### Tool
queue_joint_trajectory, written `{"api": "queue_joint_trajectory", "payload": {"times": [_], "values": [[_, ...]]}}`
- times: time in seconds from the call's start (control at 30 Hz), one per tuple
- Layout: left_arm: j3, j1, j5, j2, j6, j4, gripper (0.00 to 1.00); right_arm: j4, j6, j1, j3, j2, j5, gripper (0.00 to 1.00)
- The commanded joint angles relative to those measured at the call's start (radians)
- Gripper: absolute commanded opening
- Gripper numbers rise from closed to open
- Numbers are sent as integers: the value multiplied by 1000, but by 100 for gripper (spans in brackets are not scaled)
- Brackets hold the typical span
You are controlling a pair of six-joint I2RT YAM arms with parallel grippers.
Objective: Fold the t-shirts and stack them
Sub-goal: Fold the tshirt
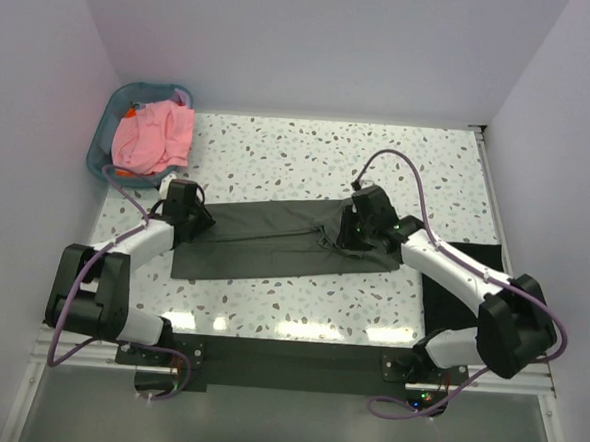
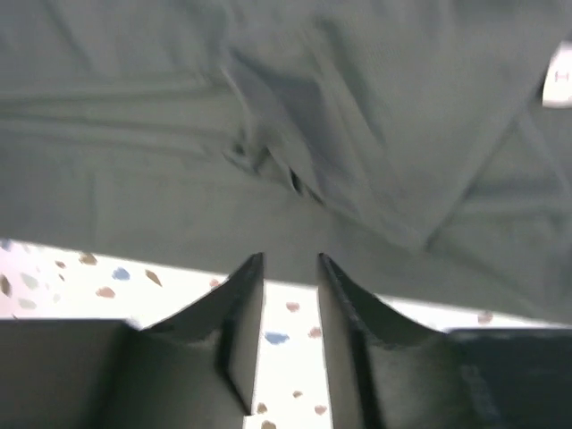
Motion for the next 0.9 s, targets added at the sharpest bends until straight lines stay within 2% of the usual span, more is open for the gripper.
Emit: {"api": "queue_joint_trajectory", "payload": {"times": [0.0,0.13,0.27,0.6,0.7,0.8,0.83,0.87], "values": [[43,9,3,-23,23,-12,42,44,-2,2,143,98,38,30],[47,9,-1,-18,24,-14,42,72,-2,4,258,273,100,23],[48,9,-3,-15,24,-15,41,93,4,10,295,374,66,14],[48,9,-3,-5,26,-6,41,168,39,79,195,414,48,14],[50,9,2,3,26,0,41,171,35,80,188,436,48,16],[53,9,19,5,31,12,42,153,32,79,197,445,54,26],[54,9,29,3,37,15,43,138,26,79,211,435,74,35],[59,9,39,3,52,23,45,129,21,76,221,428,83,39]]}}
